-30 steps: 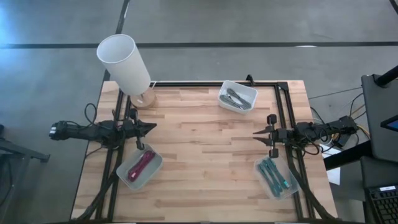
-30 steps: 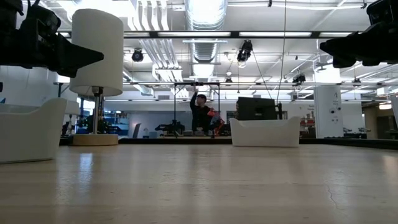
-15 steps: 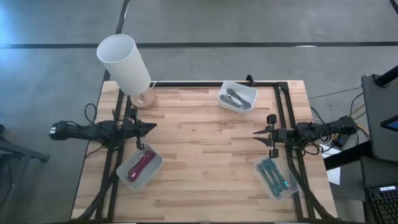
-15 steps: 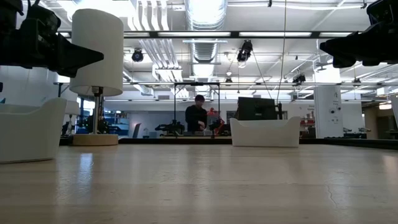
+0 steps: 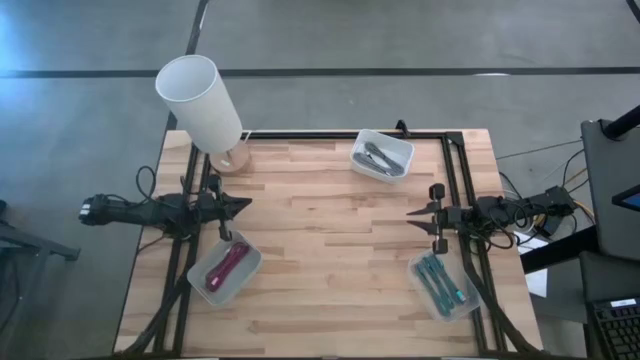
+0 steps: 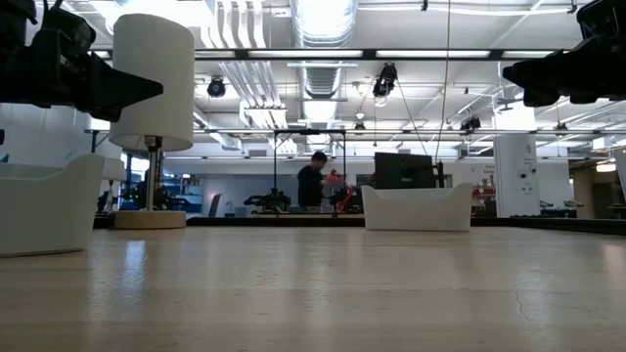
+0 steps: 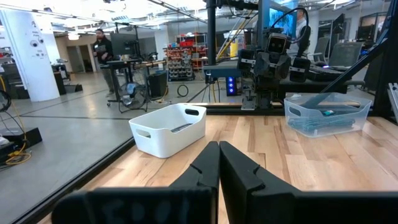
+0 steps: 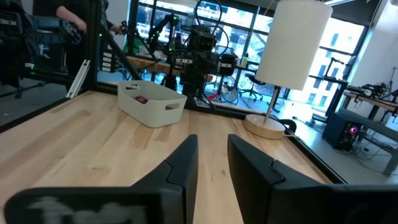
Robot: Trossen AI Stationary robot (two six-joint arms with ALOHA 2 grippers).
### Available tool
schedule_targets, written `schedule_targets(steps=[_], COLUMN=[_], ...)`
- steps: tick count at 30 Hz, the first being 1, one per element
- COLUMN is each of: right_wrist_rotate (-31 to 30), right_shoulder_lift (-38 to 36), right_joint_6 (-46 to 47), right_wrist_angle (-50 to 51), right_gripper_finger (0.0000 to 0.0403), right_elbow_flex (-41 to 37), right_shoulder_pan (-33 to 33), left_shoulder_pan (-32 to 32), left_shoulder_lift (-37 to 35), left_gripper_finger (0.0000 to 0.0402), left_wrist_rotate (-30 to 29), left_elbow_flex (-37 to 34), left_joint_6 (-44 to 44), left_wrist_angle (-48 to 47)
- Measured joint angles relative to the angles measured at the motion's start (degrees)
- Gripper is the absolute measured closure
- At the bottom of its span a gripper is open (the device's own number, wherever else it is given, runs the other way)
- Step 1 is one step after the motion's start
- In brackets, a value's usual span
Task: Pick & Place USB Port
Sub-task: Return to Home Position
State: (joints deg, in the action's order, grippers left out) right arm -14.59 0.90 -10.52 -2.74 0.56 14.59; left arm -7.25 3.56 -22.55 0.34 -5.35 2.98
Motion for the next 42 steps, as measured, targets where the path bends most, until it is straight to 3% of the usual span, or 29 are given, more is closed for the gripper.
schedule_targets(steps=[10, 28, 42], right_wrist_rotate=[0.0, 0.0, 0.0], right_shoulder_lift=[0.0, 0.0, 0.0], right_joint_6=[0.0, 0.0, 0.0], right_wrist_angle=[0.0, 0.0, 0.0], right_gripper_finger=[0.0335, 0.0312, 0.0334], right_elbow_flex=[0.0, 0.0, 0.0], right_shoulder_pan=[0.0, 0.0, 0.0], left_shoulder_pan=[0.0, 0.0, 0.0], left_shoulder_lift=[0.0, 0.0, 0.0], left_gripper_finger=[0.039, 0.039, 0.039], left_wrist_rotate=[0.0, 0.0, 0.0], left_elbow_flex=[0.0, 0.0, 0.0], left_joint_6=[0.0, 0.0, 0.0], left_wrist_angle=[0.0, 0.0, 0.0])
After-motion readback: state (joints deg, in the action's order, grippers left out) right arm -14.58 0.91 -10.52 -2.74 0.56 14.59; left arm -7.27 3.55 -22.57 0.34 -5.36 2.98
